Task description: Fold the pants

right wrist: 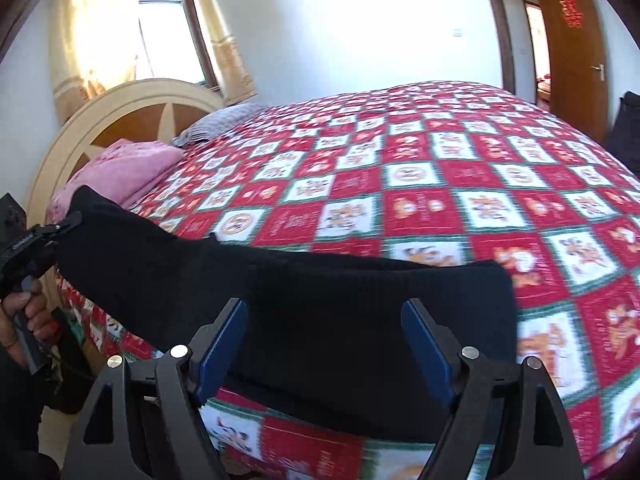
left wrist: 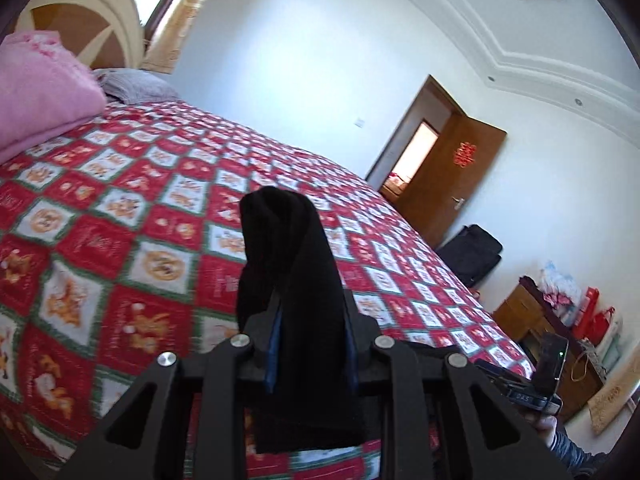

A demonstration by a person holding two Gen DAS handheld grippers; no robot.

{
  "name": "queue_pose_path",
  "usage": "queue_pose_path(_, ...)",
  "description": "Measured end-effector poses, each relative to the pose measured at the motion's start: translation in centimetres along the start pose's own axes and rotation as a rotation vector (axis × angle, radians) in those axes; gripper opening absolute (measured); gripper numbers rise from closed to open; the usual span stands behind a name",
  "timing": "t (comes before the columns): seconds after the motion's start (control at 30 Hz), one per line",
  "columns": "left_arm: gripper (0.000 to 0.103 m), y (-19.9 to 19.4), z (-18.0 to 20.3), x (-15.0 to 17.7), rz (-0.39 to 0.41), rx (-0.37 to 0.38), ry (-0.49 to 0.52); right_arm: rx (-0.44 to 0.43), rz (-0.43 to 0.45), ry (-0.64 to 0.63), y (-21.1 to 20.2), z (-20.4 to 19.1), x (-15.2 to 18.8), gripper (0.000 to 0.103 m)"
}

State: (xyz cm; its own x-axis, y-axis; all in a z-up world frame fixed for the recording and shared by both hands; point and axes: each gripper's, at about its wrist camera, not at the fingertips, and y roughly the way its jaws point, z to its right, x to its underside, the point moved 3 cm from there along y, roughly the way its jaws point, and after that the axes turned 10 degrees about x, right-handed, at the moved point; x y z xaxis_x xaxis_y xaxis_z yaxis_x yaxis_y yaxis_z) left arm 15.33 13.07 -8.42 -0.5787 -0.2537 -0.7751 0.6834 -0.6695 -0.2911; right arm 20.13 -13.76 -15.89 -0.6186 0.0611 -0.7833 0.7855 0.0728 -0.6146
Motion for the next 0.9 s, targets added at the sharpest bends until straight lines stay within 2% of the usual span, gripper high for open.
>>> queue_pose_path(0.27, 0.024, 5.4, 7.8, 0.3, -0.102, 0.144, 0.098, 0.068, 0.028, 0.055, -1.9, 5.3, 0.2, 0.081)
queue_pose_path(0.5, 0.024, 11.5, 13.1, 2.3, -0.226, 0.220, 0.151, 0.106, 0.034, 0.141, -1.6, 9.4, 0.9, 0.081)
queue_pose_path(0.67, 0.023, 15.8, 16.5, 4.5, -0.320, 0.241, 0.182, 0.125, 0.037, 0.211, -0.9, 12.0, 1.0, 0.081)
queue_pose_path(0.83, 0.023, 19.8, 18.8, 7.7, -0.411, 0.222, 0.221, 0.127, 0.026, 0.271, -0.1, 13.7, 1.3, 0.081)
queue_pose_path(0.87, 0.014, 20.2, 19.1, 8.3, -0.425, 0.221, 0.228, 0.129, 0.023, 0.282, 0.0, 14.0, 1.3, 0.081)
queue_pose_path(0.9, 0.014, 21.0, 19.4, 9.2, -0.451, 0.216, 0.227, 0.128, 0.023, 0.289, 0.1, 14.1, 1.3, 0.081)
